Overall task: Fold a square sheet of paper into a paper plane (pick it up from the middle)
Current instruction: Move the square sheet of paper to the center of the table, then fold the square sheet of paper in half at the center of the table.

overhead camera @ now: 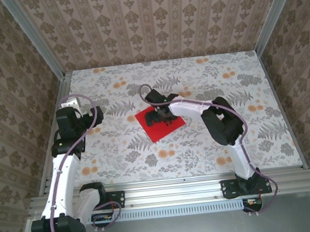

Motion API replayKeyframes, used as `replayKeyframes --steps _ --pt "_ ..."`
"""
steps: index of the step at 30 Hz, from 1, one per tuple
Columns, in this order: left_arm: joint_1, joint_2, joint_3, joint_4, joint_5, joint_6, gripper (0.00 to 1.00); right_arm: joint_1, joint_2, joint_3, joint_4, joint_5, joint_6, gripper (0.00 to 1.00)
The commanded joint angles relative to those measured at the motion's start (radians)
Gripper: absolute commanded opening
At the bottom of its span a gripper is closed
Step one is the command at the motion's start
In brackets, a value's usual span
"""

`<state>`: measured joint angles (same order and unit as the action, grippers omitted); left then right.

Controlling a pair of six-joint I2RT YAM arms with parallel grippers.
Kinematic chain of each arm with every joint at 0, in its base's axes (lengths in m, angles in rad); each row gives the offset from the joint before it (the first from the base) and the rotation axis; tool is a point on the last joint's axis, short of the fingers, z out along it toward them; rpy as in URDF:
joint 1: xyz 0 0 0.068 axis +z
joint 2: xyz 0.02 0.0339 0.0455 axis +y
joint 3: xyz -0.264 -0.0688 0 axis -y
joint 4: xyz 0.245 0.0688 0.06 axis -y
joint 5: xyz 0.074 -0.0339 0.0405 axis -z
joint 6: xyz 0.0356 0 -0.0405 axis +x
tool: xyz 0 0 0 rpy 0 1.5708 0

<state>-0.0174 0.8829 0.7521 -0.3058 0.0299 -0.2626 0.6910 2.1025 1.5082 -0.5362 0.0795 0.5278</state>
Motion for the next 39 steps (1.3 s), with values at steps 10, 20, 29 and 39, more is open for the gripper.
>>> replayKeyframes --steps 10,20,29,39 --pt "0.004 0.001 -0.008 0.020 0.004 -0.026 1.00 -0.006 -0.208 -0.036 -0.238 0.070 -0.024 1.00" --pt "0.004 -0.003 -0.009 0.013 0.011 -0.029 1.00 -0.017 -0.050 0.147 -0.367 0.104 -0.051 1.00" --pt "0.002 0.004 -0.010 0.014 0.025 -0.030 1.00 -0.025 0.047 0.209 -0.418 0.057 -0.069 1.00" --pt "0.001 0.011 -0.011 0.014 0.028 -0.030 1.00 -0.028 0.111 0.196 -0.422 0.043 -0.057 1.00"
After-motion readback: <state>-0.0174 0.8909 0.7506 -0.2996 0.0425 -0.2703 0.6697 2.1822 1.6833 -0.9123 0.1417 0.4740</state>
